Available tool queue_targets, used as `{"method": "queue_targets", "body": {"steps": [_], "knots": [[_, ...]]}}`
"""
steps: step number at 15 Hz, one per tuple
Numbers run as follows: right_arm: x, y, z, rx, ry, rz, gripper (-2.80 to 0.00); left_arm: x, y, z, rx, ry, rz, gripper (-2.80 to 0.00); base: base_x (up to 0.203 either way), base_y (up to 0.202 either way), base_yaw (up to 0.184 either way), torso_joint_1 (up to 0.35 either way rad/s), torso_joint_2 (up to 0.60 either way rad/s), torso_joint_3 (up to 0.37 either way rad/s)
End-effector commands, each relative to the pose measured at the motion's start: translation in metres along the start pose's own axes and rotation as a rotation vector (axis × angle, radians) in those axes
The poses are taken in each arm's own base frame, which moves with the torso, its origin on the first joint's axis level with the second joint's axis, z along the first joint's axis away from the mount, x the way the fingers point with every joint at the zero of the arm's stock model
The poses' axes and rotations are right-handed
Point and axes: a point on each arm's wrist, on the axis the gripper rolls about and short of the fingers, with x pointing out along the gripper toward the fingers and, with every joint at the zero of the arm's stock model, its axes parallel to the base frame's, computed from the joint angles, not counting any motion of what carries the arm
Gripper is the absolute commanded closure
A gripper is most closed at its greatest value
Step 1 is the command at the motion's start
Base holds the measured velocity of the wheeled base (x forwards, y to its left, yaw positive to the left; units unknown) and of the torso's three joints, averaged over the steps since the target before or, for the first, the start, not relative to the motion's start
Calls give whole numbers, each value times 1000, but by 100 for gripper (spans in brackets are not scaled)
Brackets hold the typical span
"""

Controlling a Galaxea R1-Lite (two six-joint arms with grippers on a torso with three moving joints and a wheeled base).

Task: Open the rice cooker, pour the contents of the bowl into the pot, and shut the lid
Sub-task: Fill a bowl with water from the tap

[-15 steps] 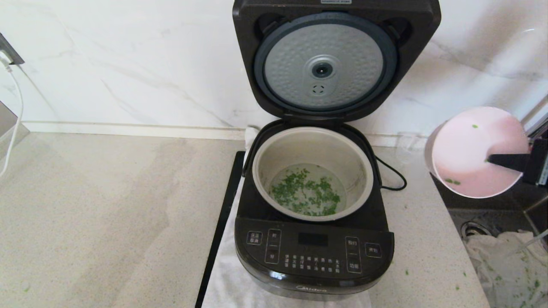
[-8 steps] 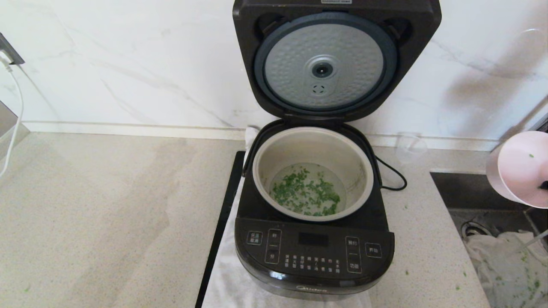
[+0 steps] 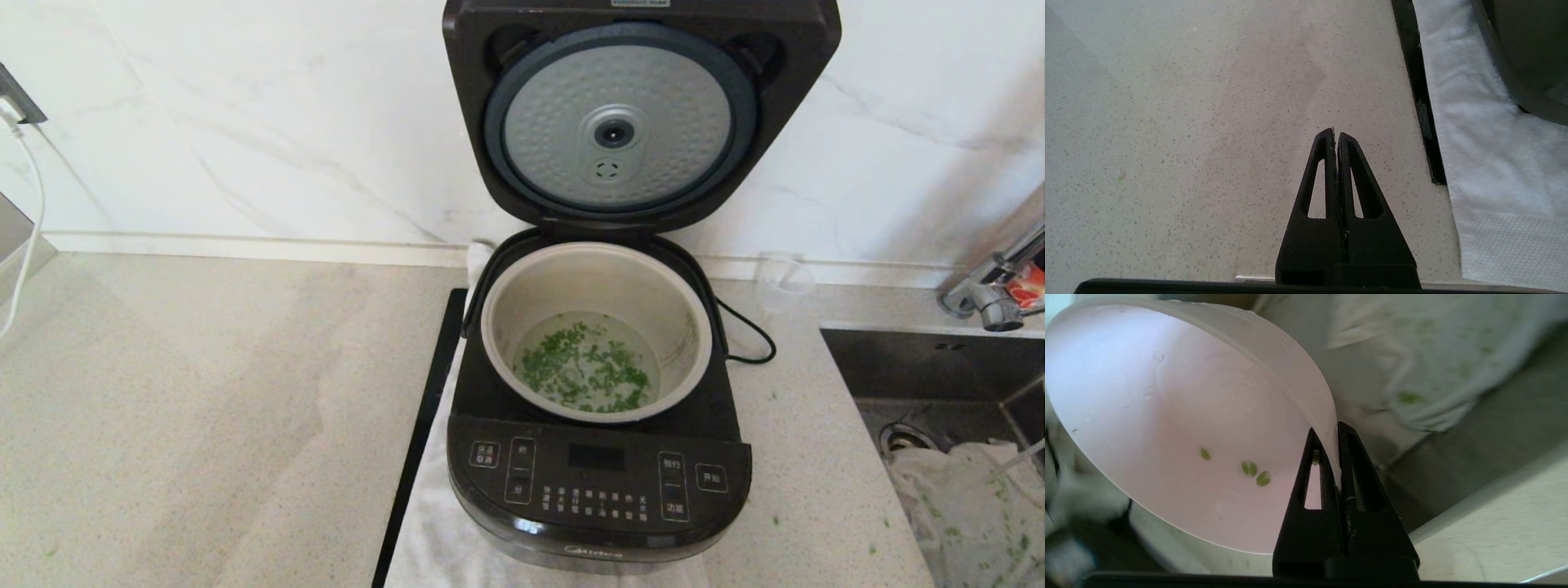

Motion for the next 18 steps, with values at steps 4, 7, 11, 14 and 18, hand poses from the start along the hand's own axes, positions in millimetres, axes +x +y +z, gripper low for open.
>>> {"method": "queue_targets", "body": {"steps": [4, 7, 11, 14, 18], "knots": [[28, -76, 45, 220, 37, -16, 0, 0, 0, 0, 1, -1, -2, 0, 0, 0, 0, 0, 0, 0], [40, -91, 60, 269, 47, -17, 0, 0, 0, 0, 1, -1, 1, 0, 0, 0, 0, 0, 0, 0], [53, -93, 68, 292, 84, 13, 0, 0, 0, 0, 1, -1, 0, 0, 0, 0, 0, 0, 0, 0], [63, -80, 71, 256, 96, 29, 0, 0, 0, 0, 1, -1, -1, 0, 0, 0, 0, 0, 0, 0], [76, -64, 77, 252, 102, 46, 0, 0, 0, 0, 0, -1, -2, 0, 0, 0, 0, 0, 0, 0]]}}
